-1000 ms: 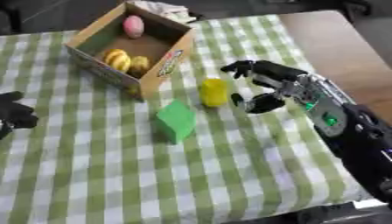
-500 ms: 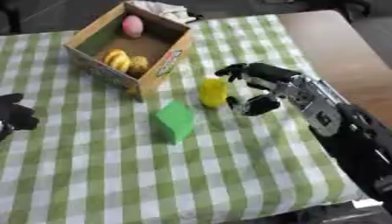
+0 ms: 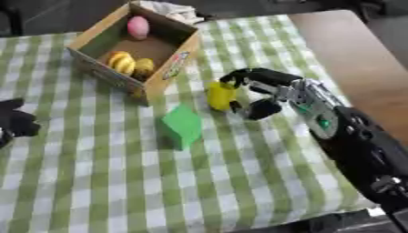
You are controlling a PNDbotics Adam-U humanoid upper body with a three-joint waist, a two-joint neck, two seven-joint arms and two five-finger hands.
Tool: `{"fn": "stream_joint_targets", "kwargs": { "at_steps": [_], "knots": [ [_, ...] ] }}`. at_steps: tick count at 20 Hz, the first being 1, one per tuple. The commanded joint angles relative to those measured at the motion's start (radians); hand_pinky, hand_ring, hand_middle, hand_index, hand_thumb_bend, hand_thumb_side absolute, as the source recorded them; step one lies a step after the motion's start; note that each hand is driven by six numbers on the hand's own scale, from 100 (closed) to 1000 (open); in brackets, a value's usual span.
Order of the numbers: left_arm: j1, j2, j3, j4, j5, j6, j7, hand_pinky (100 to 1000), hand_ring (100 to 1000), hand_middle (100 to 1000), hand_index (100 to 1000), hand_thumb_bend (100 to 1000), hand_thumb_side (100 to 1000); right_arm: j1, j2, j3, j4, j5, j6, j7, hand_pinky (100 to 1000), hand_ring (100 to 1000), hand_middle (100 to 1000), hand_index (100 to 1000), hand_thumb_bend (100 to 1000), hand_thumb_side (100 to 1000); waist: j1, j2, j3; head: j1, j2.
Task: Pick up objects on the table and place them in the box.
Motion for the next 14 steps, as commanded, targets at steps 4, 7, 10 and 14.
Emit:
{"fn": "stream_joint_targets", "kwargs": {
  "at_steps": [4,7,10,14],
  "knots": [
    [-0.003,0.005,-0.003,-0.021,-0.008,-0.002,-0.002,705,644,608,831,100,723,-0.023,0.000,-0.008,0.030,0.049,-0.004,-0.025,823,798,862,904,100,201,-0.002,-0.015,0.004,-0.007,0.005],
    [-0.003,0.004,-0.004,-0.021,-0.008,-0.001,-0.002,706,644,608,829,100,724,-0.023,0.004,-0.014,0.029,0.069,-0.002,-0.067,799,747,795,731,100,166,-0.003,-0.015,0.004,-0.006,0.005],
    [-0.003,0.003,-0.004,-0.021,-0.008,0.001,-0.001,705,643,607,826,100,728,-0.025,0.008,-0.023,0.021,0.082,0.014,-0.192,769,672,721,532,100,135,-0.003,-0.015,0.004,-0.006,0.005],
    [-0.004,0.001,-0.006,-0.021,-0.006,0.006,0.002,705,642,606,826,100,728,-0.027,0.009,-0.022,0.005,0.061,0.038,-0.396,739,598,656,364,100,103,-0.003,-0.015,0.007,-0.007,0.005]
  ]
}}
